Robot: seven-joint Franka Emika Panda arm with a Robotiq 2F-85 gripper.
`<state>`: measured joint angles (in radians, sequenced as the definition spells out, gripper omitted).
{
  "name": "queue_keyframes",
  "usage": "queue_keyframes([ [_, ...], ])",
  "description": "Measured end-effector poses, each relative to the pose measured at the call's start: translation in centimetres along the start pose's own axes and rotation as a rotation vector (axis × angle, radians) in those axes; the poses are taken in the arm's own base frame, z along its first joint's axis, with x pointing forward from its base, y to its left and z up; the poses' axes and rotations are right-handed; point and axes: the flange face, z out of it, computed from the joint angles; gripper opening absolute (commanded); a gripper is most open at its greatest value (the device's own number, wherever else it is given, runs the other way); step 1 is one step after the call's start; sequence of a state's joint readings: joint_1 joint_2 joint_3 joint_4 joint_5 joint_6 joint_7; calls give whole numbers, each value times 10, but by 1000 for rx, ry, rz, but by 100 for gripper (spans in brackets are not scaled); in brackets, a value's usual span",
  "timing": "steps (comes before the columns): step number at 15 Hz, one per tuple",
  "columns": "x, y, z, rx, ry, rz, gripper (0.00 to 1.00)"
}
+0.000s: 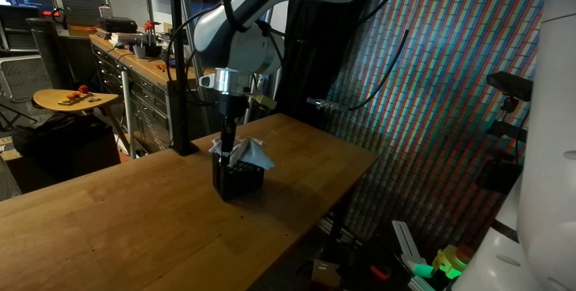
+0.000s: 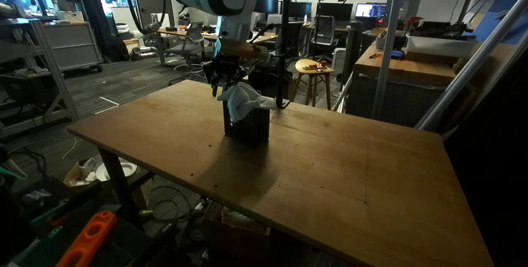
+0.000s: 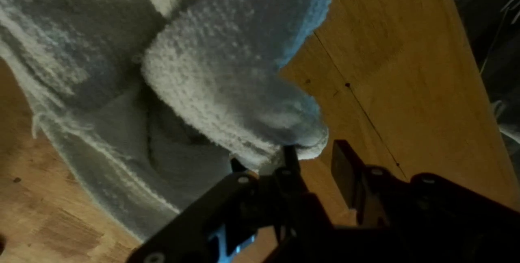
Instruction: Pick up the cloth and put it in the box
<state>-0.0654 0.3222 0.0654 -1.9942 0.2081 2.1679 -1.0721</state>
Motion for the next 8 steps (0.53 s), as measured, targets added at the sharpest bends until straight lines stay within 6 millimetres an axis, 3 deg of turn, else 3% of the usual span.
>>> queue_keyframes([
  [3, -9, 7, 1, -5, -12, 32, 7],
  [8, -16, 24, -4, -34, -42, 97, 8],
])
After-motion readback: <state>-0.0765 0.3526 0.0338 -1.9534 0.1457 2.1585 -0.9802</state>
